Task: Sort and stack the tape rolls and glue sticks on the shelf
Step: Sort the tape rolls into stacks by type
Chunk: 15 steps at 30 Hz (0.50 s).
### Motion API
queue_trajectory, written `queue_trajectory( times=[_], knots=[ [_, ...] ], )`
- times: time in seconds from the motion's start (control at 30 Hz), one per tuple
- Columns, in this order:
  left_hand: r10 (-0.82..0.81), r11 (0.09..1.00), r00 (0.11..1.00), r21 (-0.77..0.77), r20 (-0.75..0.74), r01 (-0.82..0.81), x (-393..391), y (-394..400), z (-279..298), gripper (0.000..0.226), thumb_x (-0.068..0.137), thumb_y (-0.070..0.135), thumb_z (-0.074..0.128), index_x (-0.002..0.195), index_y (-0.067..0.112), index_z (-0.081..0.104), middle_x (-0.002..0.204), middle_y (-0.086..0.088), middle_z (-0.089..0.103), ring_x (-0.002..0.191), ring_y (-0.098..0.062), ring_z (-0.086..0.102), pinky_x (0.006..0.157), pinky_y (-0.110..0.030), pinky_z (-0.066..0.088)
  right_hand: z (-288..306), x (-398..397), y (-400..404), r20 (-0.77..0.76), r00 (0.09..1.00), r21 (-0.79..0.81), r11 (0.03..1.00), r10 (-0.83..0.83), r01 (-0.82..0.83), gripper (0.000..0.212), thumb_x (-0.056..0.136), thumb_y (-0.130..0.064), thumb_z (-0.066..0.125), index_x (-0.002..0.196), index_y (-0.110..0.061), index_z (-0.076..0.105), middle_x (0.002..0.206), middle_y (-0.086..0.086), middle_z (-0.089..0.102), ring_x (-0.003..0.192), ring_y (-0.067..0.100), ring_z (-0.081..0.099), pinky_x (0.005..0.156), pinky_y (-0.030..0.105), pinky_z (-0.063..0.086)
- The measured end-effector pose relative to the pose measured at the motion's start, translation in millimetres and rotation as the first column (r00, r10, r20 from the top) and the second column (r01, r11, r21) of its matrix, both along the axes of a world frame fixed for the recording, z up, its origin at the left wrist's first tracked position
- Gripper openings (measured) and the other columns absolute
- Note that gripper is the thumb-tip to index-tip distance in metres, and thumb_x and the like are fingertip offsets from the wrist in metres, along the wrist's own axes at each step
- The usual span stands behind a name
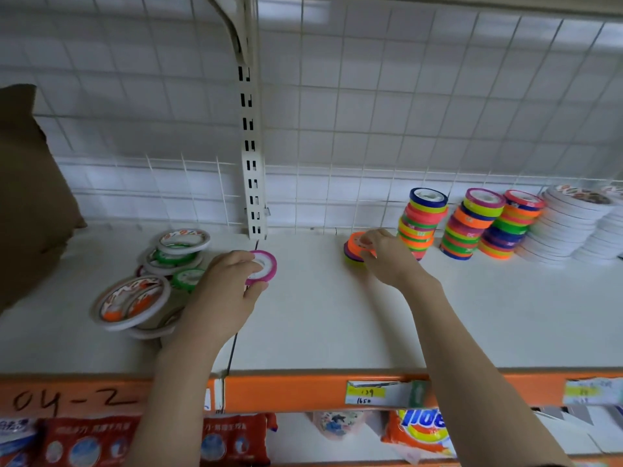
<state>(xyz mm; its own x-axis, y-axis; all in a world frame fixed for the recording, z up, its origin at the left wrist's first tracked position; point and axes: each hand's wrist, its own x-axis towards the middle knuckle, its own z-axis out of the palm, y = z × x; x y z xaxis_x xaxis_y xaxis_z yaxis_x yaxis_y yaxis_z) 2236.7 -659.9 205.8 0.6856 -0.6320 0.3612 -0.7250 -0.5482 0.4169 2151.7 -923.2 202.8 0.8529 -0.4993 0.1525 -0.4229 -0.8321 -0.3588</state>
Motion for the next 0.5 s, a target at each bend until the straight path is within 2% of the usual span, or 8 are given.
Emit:
queue_trajectory(
  times=[0.17, 0.33, 0.5],
  knots=[
    [-0.072, 0.997, 0.997, -0.037, 0.014, 0.072, -1.8, -29.6, -1.0, 0.033, 0.088, 0.019, 0.062, 0.117, 0.005, 0.063, 0.129, -0.004, 0.053, 0.123, -0.020, 0.044, 0.102, -0.021, 0.027, 7.7, -29.7, 11.5, 0.126, 0.992, 0.015, 1.000, 0.012, -0.014, 0.046, 0.091, -0.016, 0.055, 0.134, -0.006, 0.044, 0.138, 0.009, 0.044, 0.127, 0.025, 0.041, 0.099, 0.025, 0.033],
    [-0.194, 0.979, 0.980, -0.053, 0.032, 0.196, -9.6, -87.1, 5.8, 0.030, 0.088, 0.019, 0.062, 0.116, 0.006, 0.064, 0.128, -0.004, 0.055, 0.120, -0.022, 0.045, 0.100, -0.023, 0.030, -5.2, -71.7, 25.9, -0.033, 0.999, -0.057, 0.998, 0.000, -0.002, 0.036, 0.095, -0.019, 0.047, 0.126, -0.002, 0.053, 0.134, 0.012, 0.050, 0.126, 0.027, 0.040, 0.097, 0.028, 0.031],
    [-0.294, 0.955, 0.955, 0.041, 0.039, 0.292, -5.7, -147.5, 17.5, 0.031, 0.087, 0.017, 0.062, 0.116, 0.005, 0.064, 0.122, -0.011, 0.056, 0.116, -0.029, 0.048, 0.099, -0.036, 0.037, -31.1, -85.0, 23.0, -0.015, 0.995, 0.013, 0.995, -0.100, 0.100, 0.042, 0.097, -0.032, 0.041, 0.132, -0.008, 0.048, 0.139, 0.006, 0.047, 0.128, 0.022, 0.040, 0.108, 0.026, 0.027]
  ],
)
